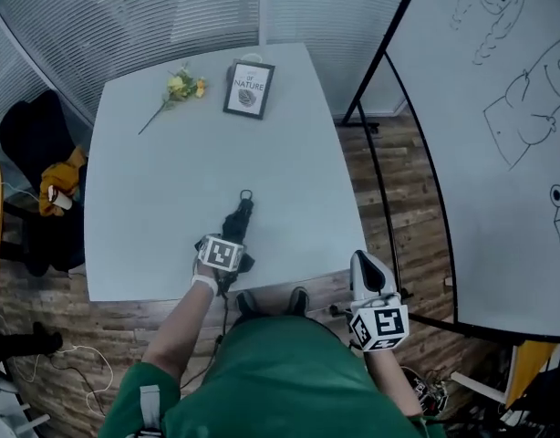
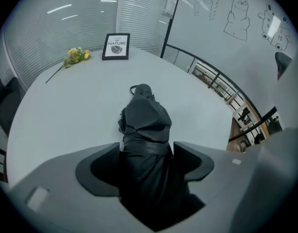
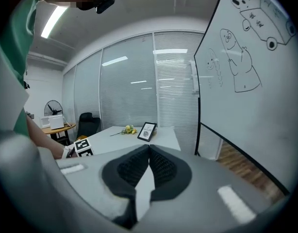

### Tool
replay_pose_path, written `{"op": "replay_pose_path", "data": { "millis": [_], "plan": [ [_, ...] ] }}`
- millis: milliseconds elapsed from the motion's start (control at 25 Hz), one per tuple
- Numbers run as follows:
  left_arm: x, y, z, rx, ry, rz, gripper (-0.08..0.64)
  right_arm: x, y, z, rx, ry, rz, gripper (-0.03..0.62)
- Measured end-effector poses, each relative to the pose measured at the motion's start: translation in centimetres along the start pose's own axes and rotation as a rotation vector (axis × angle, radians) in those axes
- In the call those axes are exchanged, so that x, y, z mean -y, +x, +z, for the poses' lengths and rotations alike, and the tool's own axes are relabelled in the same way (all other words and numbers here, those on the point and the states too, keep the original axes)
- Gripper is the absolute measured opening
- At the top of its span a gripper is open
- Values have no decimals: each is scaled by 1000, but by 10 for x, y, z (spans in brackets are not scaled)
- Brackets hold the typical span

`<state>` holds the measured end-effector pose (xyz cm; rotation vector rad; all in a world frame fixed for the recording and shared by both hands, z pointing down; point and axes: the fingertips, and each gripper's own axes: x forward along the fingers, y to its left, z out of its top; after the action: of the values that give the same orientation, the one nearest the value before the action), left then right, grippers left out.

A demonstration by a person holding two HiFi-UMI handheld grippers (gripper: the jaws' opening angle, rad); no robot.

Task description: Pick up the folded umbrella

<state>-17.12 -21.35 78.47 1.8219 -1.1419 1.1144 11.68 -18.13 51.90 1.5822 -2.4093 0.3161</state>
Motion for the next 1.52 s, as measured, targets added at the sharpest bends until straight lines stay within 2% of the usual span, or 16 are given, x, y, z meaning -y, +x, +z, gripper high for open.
{"op": "replay_pose_path", "data": {
  "millis": [120, 240, 560, 640, 720, 800, 1120, 1200, 1400, 1520],
  "plan": [
    [-2, 8, 2, -29, 61, 38, 335, 4, -1, -3, -5, 22, -34, 3],
    [-2, 13, 4, -22, 99, 39, 334, 5, 2, -7, -10, 30, -48, 3],
    [-1, 14, 3, -27, 94, -20, 318, -6, 10, -11, -21, 26, -22, 3],
    [-2, 13, 2, -1, 60, -71, 311, -7, 11, -10, -20, 24, -15, 3],
    [1, 10, 3, 45, 18, -145, 307, -6, 11, -11, -22, 23, -11, 3],
    [0, 3, 4, 95, -25, -189, 305, -5, 10, -13, -24, 25, -10, 3],
    [-3, -31, 14, 286, -213, -251, 299, -4, 8, -15, -27, 29, 3, 3],
    [-2, -44, 22, 357, -263, -285, 299, -5, 9, -15, -26, 27, 12, 3],
    [16, -89, 52, 579, -412, -466, 301, -7, 14, -12, -28, 20, 34, 3],
    [27, -122, 71, 688, -455, -551, 301, -8, 17, -9, -25, 13, 48, 3]
  ]
}}
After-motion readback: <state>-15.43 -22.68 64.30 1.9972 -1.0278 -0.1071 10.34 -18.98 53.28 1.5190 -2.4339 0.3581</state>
